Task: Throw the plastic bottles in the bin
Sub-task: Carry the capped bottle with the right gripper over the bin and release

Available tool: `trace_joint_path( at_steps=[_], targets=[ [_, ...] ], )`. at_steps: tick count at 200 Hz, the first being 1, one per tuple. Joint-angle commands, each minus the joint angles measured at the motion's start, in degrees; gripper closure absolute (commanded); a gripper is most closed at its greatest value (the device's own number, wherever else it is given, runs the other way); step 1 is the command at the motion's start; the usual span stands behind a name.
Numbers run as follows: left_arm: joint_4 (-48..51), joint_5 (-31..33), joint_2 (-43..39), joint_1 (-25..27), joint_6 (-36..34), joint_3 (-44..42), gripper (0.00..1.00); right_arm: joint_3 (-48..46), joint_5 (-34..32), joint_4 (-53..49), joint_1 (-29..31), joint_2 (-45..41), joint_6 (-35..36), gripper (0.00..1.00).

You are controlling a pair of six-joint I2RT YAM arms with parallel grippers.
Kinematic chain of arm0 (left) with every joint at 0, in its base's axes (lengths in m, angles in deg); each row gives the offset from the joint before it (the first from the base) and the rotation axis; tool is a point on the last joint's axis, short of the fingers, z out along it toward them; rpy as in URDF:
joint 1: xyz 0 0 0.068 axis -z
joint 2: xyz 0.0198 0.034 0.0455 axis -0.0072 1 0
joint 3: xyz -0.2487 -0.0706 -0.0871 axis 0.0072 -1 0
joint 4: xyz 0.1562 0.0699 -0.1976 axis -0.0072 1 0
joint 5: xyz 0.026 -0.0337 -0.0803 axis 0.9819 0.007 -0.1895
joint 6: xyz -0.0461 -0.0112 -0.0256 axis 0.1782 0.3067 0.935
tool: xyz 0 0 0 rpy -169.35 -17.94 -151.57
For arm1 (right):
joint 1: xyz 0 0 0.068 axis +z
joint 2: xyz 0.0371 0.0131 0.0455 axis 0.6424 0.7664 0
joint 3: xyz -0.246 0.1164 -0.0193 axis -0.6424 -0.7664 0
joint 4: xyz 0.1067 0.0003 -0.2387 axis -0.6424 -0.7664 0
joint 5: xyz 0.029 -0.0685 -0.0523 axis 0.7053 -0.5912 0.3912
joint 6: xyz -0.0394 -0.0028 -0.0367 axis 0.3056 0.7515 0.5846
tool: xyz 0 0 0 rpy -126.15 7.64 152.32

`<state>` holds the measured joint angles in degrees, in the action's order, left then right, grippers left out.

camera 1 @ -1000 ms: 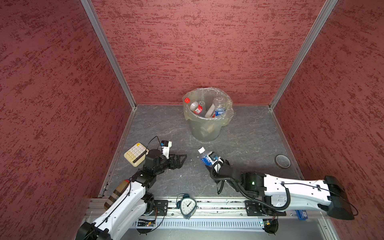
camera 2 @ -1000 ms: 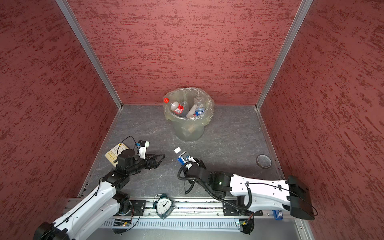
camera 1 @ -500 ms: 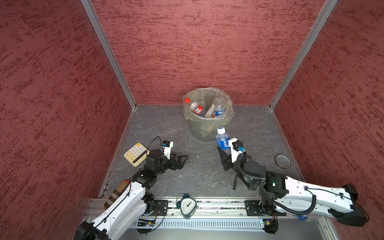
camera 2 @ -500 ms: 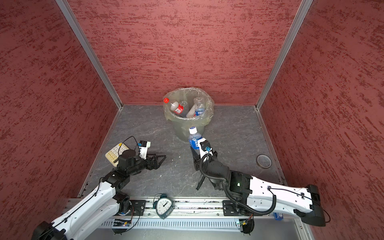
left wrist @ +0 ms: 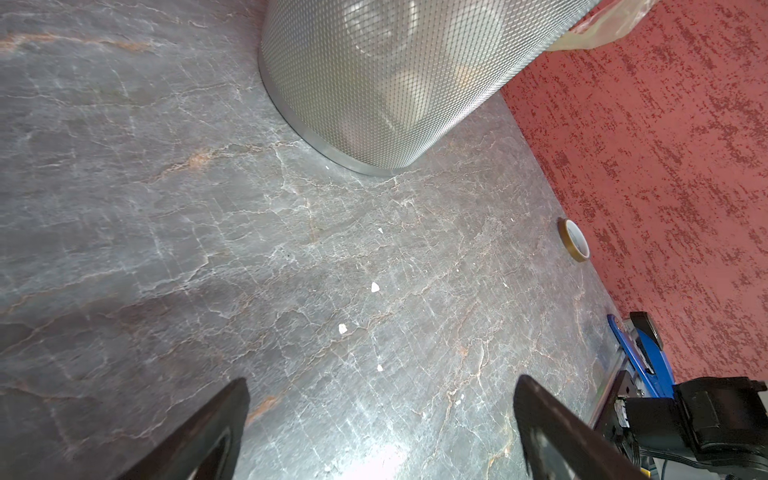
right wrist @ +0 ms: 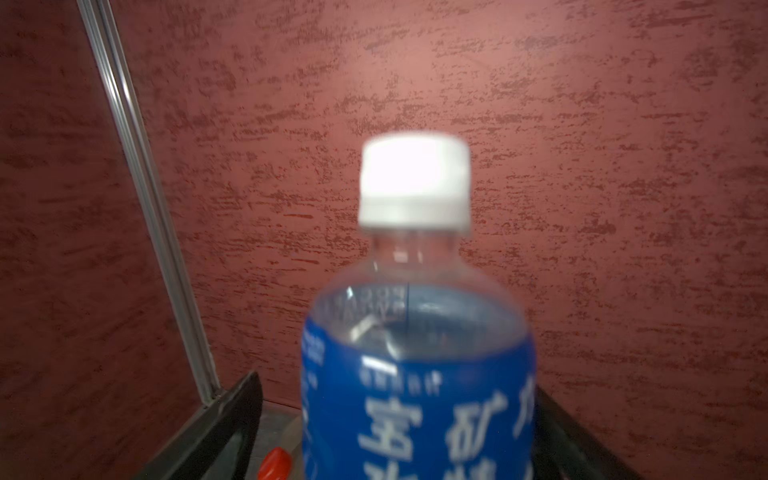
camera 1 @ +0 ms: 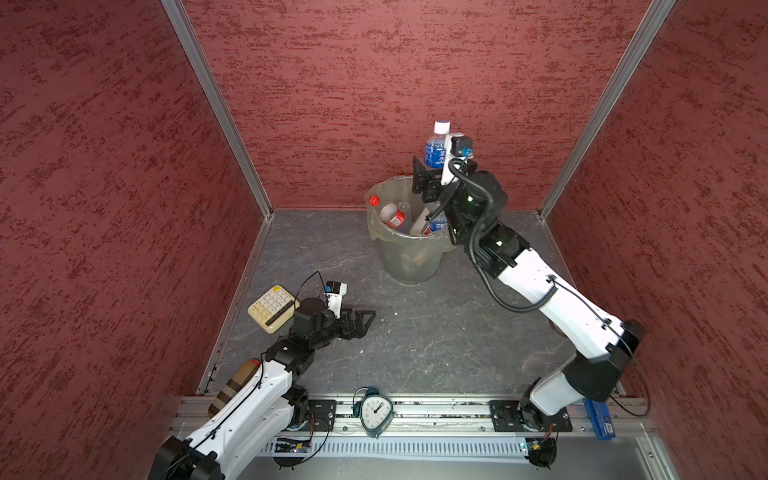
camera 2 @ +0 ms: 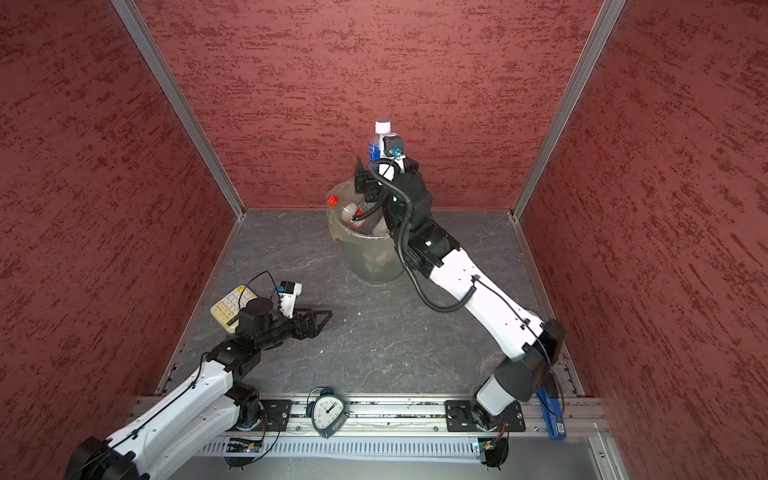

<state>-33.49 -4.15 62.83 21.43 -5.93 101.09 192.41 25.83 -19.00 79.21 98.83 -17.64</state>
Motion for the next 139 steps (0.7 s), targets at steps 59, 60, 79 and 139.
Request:
trace_joint_path(
  at_steps=[59, 60, 79, 139],
  targets=[
    [-1.95, -2.06, 0.86, -1.24, -0.35, 1.22, 0.01, -5.65, 3.47, -3.54, -2.35, -7.62, -1.35, 0.01],
    [-1.97, -2.06, 0.88, -1.24, -0.35, 1.20, 0.01, -5.88, 3.46, -3.52, -2.34, -7.84, -1.38, 0.01],
    [-2.00, -1.61, 0.85, -1.19, -0.35, 1.17, 0.01, -10.63, 2.37, -3.57, -2.33, -11.00, -1.41, 0.01],
    [-1.09, -0.40, 0.52, -1.15, -0.14, 1.82, 0.01, -25.96, -0.58, -2.57, -3.12, -22.51, -4.53, 0.01]
  ],
)
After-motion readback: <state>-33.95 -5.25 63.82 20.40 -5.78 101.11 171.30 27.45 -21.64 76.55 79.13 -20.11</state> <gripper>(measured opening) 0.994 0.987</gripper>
